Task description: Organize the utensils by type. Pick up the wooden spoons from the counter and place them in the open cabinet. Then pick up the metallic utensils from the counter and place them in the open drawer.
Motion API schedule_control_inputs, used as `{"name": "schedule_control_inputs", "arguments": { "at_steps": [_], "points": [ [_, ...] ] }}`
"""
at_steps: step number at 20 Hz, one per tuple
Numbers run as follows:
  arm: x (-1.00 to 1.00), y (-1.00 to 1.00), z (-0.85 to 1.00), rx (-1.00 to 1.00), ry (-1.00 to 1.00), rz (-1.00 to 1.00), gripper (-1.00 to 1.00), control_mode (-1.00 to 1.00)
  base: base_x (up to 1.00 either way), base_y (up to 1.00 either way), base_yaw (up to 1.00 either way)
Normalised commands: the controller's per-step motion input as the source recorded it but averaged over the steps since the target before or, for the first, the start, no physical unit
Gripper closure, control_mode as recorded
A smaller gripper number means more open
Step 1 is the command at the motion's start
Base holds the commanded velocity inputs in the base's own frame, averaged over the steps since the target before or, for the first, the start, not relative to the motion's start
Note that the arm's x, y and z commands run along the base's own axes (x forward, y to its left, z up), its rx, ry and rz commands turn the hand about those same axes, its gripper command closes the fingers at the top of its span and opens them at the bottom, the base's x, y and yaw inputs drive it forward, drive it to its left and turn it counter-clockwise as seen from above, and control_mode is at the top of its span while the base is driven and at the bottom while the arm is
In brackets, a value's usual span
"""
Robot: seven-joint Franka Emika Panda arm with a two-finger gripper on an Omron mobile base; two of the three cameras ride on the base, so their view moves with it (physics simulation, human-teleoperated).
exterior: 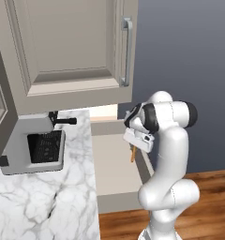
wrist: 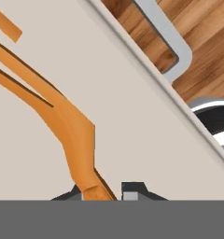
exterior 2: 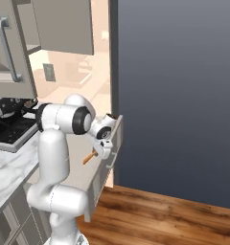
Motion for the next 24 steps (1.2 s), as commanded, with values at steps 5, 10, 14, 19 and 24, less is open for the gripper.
{"name": "schedule_control_inputs", "arguments": {
  "at_steps": [5, 10, 14, 19, 24],
  "points": [
    [-0.13, -0.66, -0.48, 0.0, 0.0, -0.11, 1.0, -1.0, 0.0, 0.0, 0.0],
    [-0.1, -0.67, -0.46, 0.0, 0.0, -0.11, 1.0, -1.0, 0.0, 0.0, 0.0],
    [-0.02, -0.45, -0.33, -0.01, 0.0, -0.11, 1.0, -1.0, 0.0, 0.0, 0.0],
    [-0.06, -0.43, -0.21, -0.01, 0.0, -0.1, 1.0, -1.0, 0.0, 0.0, 0.0],
    [-0.03, -0.05, 0.02, 0.0, 0.0, -0.04, 1.0, -1.0, 0.0, 0.0, 0.0]
  ]
}}
